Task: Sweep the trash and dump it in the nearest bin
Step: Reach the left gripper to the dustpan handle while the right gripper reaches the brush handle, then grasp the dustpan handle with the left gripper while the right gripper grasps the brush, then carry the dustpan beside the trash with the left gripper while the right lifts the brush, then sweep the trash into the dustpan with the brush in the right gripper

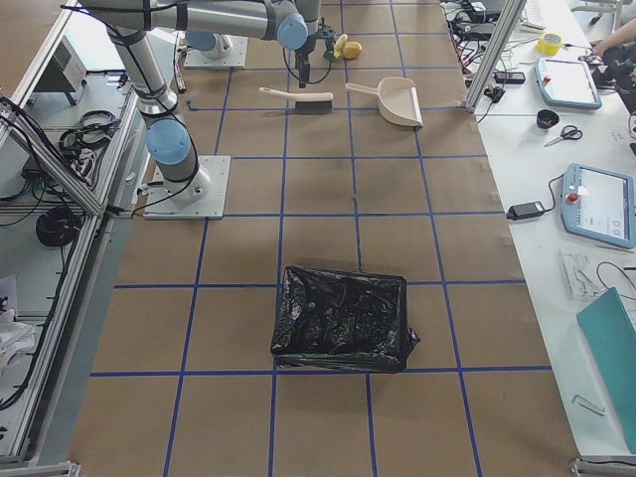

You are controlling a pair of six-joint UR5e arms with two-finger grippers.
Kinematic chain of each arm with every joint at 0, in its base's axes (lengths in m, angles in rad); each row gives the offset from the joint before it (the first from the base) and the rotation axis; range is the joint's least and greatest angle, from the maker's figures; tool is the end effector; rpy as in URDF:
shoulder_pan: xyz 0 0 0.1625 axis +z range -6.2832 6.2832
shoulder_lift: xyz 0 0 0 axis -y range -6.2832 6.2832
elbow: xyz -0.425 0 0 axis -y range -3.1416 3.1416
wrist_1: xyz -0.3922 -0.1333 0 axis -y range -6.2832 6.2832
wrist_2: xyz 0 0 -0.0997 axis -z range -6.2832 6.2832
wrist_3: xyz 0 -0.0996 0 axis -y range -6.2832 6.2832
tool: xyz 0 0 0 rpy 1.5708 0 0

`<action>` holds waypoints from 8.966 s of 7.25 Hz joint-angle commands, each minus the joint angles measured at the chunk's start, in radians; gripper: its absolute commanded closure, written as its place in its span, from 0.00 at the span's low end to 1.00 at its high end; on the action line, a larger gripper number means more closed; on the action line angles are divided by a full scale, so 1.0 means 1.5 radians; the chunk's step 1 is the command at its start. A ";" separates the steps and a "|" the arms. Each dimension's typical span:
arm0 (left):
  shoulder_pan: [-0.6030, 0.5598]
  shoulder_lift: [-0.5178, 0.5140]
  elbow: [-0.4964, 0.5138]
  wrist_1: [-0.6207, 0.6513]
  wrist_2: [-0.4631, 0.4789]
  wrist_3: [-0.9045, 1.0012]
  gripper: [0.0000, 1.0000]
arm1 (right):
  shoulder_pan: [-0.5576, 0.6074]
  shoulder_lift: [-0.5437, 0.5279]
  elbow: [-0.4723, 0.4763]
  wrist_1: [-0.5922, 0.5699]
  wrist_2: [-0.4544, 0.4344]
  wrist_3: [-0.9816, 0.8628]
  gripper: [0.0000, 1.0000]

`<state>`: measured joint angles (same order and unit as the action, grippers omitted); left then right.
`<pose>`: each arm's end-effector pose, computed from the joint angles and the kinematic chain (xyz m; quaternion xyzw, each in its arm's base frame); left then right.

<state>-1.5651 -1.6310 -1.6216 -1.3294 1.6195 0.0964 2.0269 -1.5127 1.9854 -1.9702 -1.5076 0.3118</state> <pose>-0.1254 -0.5279 0.4576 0.0436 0.9966 -0.0638 0.0276 0.3306 -0.3569 0.3018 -0.0709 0.9963 0.0458 0.0156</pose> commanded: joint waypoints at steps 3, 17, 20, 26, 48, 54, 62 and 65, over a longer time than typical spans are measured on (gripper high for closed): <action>-0.040 -0.132 0.063 0.060 -0.031 -0.079 0.00 | 0.083 0.062 0.042 -0.073 -0.001 0.123 0.05; -0.234 -0.351 0.123 0.111 -0.041 -0.254 0.11 | 0.082 0.044 0.054 -0.042 0.028 0.178 1.00; -0.234 -0.357 0.123 0.111 -0.042 -0.253 0.25 | 0.083 0.028 0.055 -0.024 0.030 0.344 1.00; -0.234 -0.354 0.122 0.106 -0.071 -0.235 0.71 | 0.085 0.027 0.050 -0.027 0.031 0.525 1.00; 0.384 -0.125 -0.108 0.231 0.105 1.349 1.00 | 0.218 0.302 -0.317 -0.015 0.093 0.743 1.00; 0.369 -0.093 -0.231 0.326 0.153 1.302 1.00 | 0.237 0.365 -0.407 -0.020 0.155 0.717 1.00; 0.354 -0.093 -0.233 0.351 0.154 1.356 1.00 | 0.268 0.464 -0.516 -0.024 0.155 0.451 1.00; 0.354 -0.092 -0.232 0.351 0.155 1.353 1.00 | 0.261 0.485 -0.539 -0.024 0.182 0.223 1.00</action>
<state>-1.0339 -1.7693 -1.9698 -0.8023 1.8513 2.1287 2.4226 -0.7957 1.1835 -2.0064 -1.2404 0.7908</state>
